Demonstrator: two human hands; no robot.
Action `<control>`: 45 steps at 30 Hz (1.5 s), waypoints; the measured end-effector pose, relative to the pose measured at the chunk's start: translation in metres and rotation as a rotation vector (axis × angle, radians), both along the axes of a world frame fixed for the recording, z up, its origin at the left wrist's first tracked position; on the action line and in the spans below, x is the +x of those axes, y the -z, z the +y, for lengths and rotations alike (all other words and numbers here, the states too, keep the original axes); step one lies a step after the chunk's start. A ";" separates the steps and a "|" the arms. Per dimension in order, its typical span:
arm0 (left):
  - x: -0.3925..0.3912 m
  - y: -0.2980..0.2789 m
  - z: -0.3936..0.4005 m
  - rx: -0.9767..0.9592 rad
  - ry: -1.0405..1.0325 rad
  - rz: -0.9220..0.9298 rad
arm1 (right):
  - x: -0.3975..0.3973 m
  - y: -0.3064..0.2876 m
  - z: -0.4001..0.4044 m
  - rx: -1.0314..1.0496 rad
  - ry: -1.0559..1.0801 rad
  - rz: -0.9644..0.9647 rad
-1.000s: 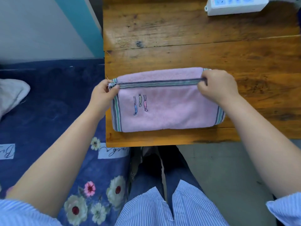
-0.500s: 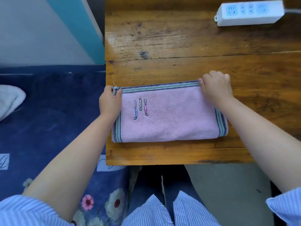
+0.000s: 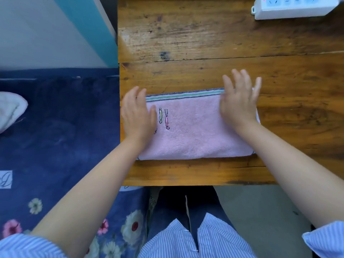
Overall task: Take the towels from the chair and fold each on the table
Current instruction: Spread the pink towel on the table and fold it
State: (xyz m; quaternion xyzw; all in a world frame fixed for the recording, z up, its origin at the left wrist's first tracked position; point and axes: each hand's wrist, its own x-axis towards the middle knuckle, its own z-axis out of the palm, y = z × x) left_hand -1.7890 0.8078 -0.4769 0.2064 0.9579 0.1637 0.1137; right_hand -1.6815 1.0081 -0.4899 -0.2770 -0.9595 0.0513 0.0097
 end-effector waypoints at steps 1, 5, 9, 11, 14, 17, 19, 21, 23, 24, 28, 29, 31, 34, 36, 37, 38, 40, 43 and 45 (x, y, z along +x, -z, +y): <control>0.011 0.002 0.005 -0.023 0.069 -0.006 | -0.003 0.001 -0.009 -0.017 -0.079 0.006; 0.046 0.009 0.021 -0.184 0.235 -0.108 | -0.007 0.006 -0.032 -0.204 -0.208 -0.164; 0.050 0.027 0.011 -0.293 0.270 -0.192 | 0.015 0.012 -0.014 -0.222 -0.141 -0.237; 0.046 0.030 0.007 -0.313 0.287 -0.184 | 0.028 0.012 0.001 -0.234 -0.064 -0.242; 0.045 0.030 0.005 -0.300 0.287 -0.154 | 0.052 0.013 0.019 -0.227 0.030 -0.257; 0.045 0.030 0.005 -0.296 0.292 -0.157 | 0.068 0.012 0.028 -0.246 0.054 -0.302; 0.043 0.030 0.006 -0.314 0.298 -0.173 | 0.069 0.010 0.033 -0.248 0.043 -0.321; 0.041 0.026 0.007 -0.311 0.302 -0.187 | 0.065 0.002 0.029 -0.253 0.068 -0.293; 0.045 0.020 0.004 -0.291 0.282 -0.164 | 0.061 -0.007 0.010 -0.267 0.082 -0.219; 0.051 0.015 0.002 -0.271 0.269 -0.133 | 0.062 -0.012 -0.005 -0.281 0.071 -0.172; 0.076 0.010 -0.010 -0.297 0.208 -0.117 | 0.052 -0.019 -0.073 -0.371 -0.018 -0.146; 0.078 0.015 -0.015 -0.320 0.186 -0.138 | 0.049 -0.015 -0.083 -0.366 -0.015 -0.190; 0.078 0.026 -0.023 -0.339 0.147 -0.159 | 0.049 0.000 -0.094 -0.336 -0.002 -0.263; 0.075 0.029 -0.029 -0.356 0.165 -0.123 | 0.061 0.016 -0.094 -0.279 -0.011 -0.258; 0.071 0.028 -0.032 -0.402 0.184 -0.143 | 0.073 0.018 -0.085 -0.273 0.008 -0.257; 0.070 0.028 -0.033 -0.413 0.181 -0.145 | 0.081 0.019 -0.079 -0.274 0.040 -0.263; 0.069 0.029 -0.034 -0.406 0.173 -0.139 | 0.089 0.018 -0.072 -0.275 0.084 -0.265; 0.068 0.029 -0.035 -0.404 0.175 -0.136 | 0.109 0.018 -0.063 -0.282 0.193 -0.253; 0.069 0.025 -0.034 -0.414 0.196 -0.163 | 0.137 0.015 -0.053 -0.336 0.314 -0.298; 0.068 0.022 -0.031 -0.435 0.205 -0.187 | 0.146 0.011 -0.046 -0.398 0.329 -0.299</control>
